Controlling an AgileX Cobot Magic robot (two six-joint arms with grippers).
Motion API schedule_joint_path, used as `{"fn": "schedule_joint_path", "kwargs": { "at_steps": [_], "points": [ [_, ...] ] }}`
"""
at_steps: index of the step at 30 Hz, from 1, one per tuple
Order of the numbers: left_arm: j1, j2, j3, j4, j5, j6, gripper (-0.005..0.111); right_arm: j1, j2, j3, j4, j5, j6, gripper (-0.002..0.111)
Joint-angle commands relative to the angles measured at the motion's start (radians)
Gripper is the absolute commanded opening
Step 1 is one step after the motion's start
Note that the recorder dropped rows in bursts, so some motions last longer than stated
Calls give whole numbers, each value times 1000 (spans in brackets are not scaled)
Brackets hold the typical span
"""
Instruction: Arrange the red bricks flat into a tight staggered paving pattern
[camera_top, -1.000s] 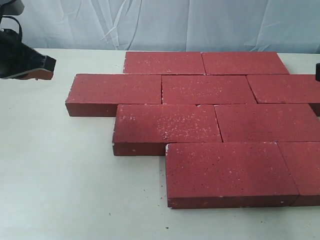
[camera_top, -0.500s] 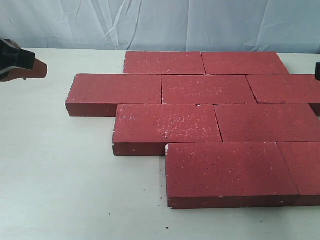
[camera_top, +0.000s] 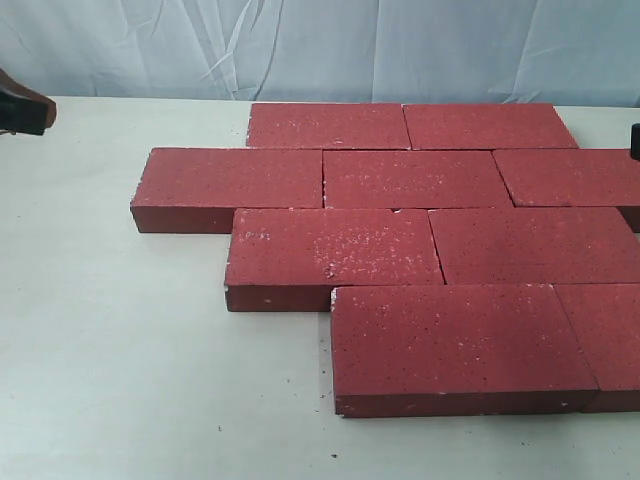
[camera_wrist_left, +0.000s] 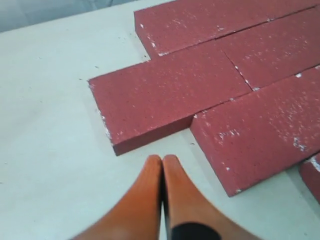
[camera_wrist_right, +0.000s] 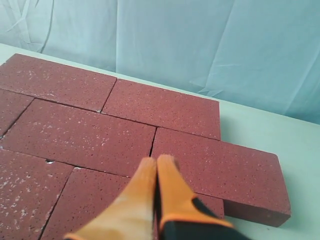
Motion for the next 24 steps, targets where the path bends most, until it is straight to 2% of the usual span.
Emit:
{"fn": "schedule_joint_path", "kwargs": {
  "at_steps": [1,6,11,13,16,18,24],
  "points": [
    [0,-5,16,-47,-97,3,0,-6,-7,5,0,-9,1,-1],
    [0,-5,59,-80,-209,3,0,-6,-7,5,0,-9,1,-1],
    [0,-16,108,-18,-289,-12,0,-6,-7,5,0,-10,1,-1],
    [0,-54,130,54,-334,-95,0,-6,-7,5,0,-10,1,-1],
    [0,-146,196,315,-420,-383,0,-6,-7,5,0,-10,1,-1],
    [0,-207,239,438,-445,-509,0,-6,-7,5,0,-10,1,-1],
    [0,-434,394,532,-503,-530,0,-6,-7,5,0,-10,1,-1]
  ]
}}
